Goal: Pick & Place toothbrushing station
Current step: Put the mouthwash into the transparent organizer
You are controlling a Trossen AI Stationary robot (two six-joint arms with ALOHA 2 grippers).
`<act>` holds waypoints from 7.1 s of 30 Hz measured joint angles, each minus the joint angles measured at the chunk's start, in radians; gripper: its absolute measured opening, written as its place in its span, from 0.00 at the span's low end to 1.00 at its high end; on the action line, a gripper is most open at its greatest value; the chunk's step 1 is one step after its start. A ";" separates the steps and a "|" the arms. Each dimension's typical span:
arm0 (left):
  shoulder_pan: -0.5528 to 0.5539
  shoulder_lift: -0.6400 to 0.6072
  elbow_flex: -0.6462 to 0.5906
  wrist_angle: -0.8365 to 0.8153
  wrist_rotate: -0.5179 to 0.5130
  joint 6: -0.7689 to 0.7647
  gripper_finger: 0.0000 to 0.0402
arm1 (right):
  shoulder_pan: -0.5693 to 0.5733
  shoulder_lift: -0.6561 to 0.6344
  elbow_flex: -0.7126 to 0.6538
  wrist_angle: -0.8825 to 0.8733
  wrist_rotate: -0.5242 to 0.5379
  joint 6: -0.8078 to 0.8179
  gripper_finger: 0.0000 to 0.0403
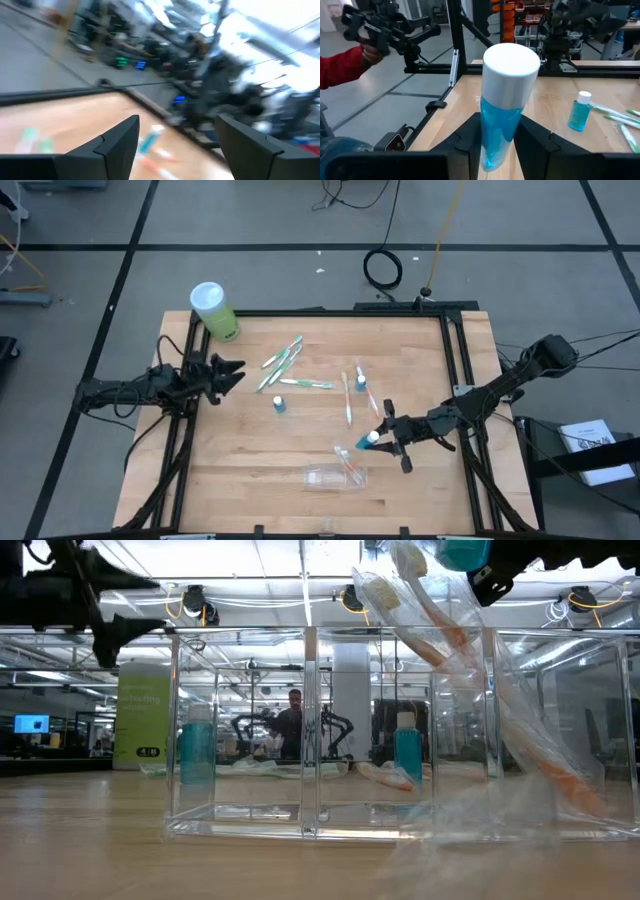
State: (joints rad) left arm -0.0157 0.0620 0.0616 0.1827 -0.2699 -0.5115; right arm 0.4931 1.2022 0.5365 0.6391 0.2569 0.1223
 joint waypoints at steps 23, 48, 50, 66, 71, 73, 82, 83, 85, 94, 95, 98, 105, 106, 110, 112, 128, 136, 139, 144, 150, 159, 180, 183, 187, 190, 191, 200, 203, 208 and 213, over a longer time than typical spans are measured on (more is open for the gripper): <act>-0.083 1.328 0.810 0.303 0.293 0.293 0.67 | -0.002 0.000 0.000 0.013 0.000 -0.004 0.23; -0.165 1.786 1.253 0.223 0.357 0.420 0.67 | -0.002 0.000 0.000 0.008 0.003 -0.019 0.23; -0.168 1.785 1.254 0.221 0.355 0.379 0.67 | -0.003 0.000 0.000 0.007 0.003 -0.019 0.23; -0.187 1.786 1.253 0.185 0.286 0.290 0.67 | -0.042 0.001 0.000 -0.031 0.004 0.023 0.23; -0.178 1.786 1.253 0.154 0.285 0.265 0.67 | -0.042 0.002 0.000 -0.030 0.004 0.023 0.23; -0.174 1.786 1.253 0.149 0.285 0.258 0.67 | -0.042 0.009 0.000 -0.027 0.004 0.023 0.23; -0.177 1.786 1.253 0.176 0.321 0.270 0.67 | -0.055 0.028 0.000 -0.021 0.003 0.027 0.23; -0.177 1.786 1.253 0.177 0.321 0.270 0.67 | -0.055 0.028 0.000 -0.021 0.003 0.027 0.23; -0.177 1.786 1.253 0.178 0.321 0.276 0.67 | -0.055 0.028 0.000 -0.019 0.002 0.027 0.23; -0.176 1.786 1.253 0.178 0.287 0.308 0.67 | -0.055 0.028 0.000 -0.005 0.002 0.027 0.23; -0.176 1.786 1.253 0.178 0.287 0.308 0.67 | -0.055 0.028 0.000 -0.006 0.002 0.027 0.23; -0.176 1.786 1.253 0.177 0.288 0.307 0.67 | -0.055 0.028 0.000 -0.006 0.000 0.027 0.23; -0.176 1.786 1.253 0.172 0.288 0.307 0.63 | -0.055 0.028 0.000 -0.006 0.000 0.027 0.23; -0.176 1.786 1.253 0.172 0.288 0.307 0.61 | -0.055 0.028 0.000 -0.006 0.000 0.027 0.23; -0.176 1.786 1.253 0.172 0.288 0.305 0.50 | -0.054 0.028 0.000 -0.003 0.000 0.027 0.23; -0.176 1.786 1.253 0.172 0.289 0.298 0.45 | -0.054 0.028 0.000 -0.003 0.000 0.027 0.23; -0.162 1.849 1.252 0.265 0.355 0.293 0.28 | -0.053 0.028 0.000 -0.001 -0.002 0.028 0.23; -0.160 1.815 1.252 0.239 0.388 0.289 0.31 | -0.053 0.027 0.002 0.008 -0.024 0.027 0.23; -0.161 1.803 1.252 0.220 0.395 0.288 0.32 | -0.053 0.027 0.002 0.005 -0.026 0.027 0.23; -0.161 1.803 1.252 0.222 0.400 0.288 0.32 | -0.053 0.027 0.002 0.004 -0.026 0.029 0.23; -0.161 1.803 1.252 0.226 0.400 0.275 0.32 | -0.053 0.027 0.002 0.001 -0.026 0.030 0.23; -0.160 1.803 1.252 0.237 0.400 0.275 0.32 | -0.053 0.027 0.001 0.000 -0.027 0.034 0.23; -0.182 1.735 1.253 0.193 0.402 0.364 0.25 | -0.050 -0.013 -0.002 -0.133 -0.026 0.125 0.58; -0.212 1.662 1.253 0.130 0.402 0.417 0.25 | -0.047 -0.089 -0.002 -0.235 -0.024 0.165 0.62; -0.290 1.586 1.237 0.057 0.350 0.507 0.25 | -0.037 -0.190 -0.001 -0.335 -0.022 0.208 0.63; -0.363 1.556 1.174 0.098 0.270 0.559 0.25 | -0.012 -0.234 -0.015 -0.335 -0.017 0.206 0.62; -0.387 1.546 1.141 0.123 0.242 0.566 0.25 | -0.003 -0.243 -0.028 -0.321 -0.015 0.199 0.61; -0.507 1.602 0.806 0.696 0.084 0.614 0.25 | 0.019 -0.267 -0.099 -0.129 0.057 0.131 0.60; -0.511 1.674 0.777 0.808 0.083 0.621 0.25 | 0.019 -0.270 -0.103 -0.110 0.061 0.129 0.60; -0.506 1.807 0.797 0.913 0.094 0.625 0.25 | 0.019 -0.269 -0.103 -0.111 0.060 0.142 0.60; -0.499 1.897 0.800 1.012 0.086 0.624 0.26 | 0.019 -0.268 -0.103 -0.108 0.060 0.137 0.60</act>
State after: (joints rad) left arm -0.5142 1.9593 0.8616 1.1950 -0.1841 0.1126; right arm 0.5125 0.9340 0.4335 0.5315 0.3172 0.2588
